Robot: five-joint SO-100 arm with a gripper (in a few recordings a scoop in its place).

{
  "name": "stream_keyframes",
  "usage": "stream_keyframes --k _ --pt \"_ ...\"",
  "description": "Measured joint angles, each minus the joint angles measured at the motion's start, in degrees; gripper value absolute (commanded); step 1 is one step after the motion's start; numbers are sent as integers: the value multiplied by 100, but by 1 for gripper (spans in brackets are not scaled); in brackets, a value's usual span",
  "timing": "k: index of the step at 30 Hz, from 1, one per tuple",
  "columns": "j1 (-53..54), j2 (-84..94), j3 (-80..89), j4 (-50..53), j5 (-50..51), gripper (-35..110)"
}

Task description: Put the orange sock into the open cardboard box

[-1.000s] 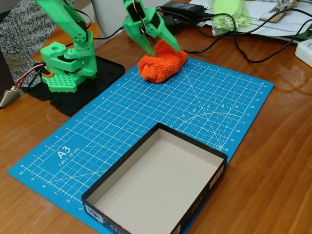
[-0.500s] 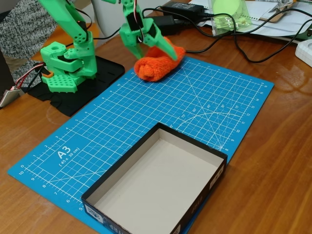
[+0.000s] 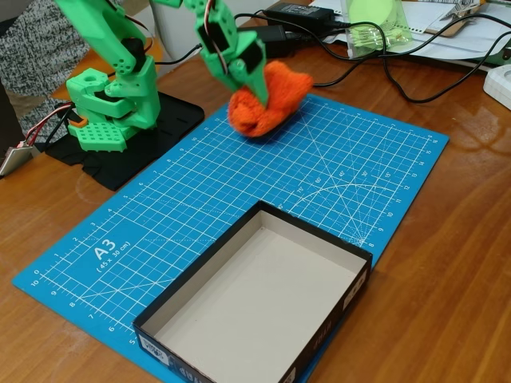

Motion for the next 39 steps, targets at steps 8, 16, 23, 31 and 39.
stream_keyframes --k 8,16,23,31,39 --pt "2039 642 -923 -79 -2848 0" --pt "4562 -97 -703 -2918 -4658 0" --pt "4983 -2593 -2013 -4061 -4553 0" --pt "4878 -4887 -3375 -3041 -4166 19" --pt "5080 -5388 -3700 -2628 -3656 24"
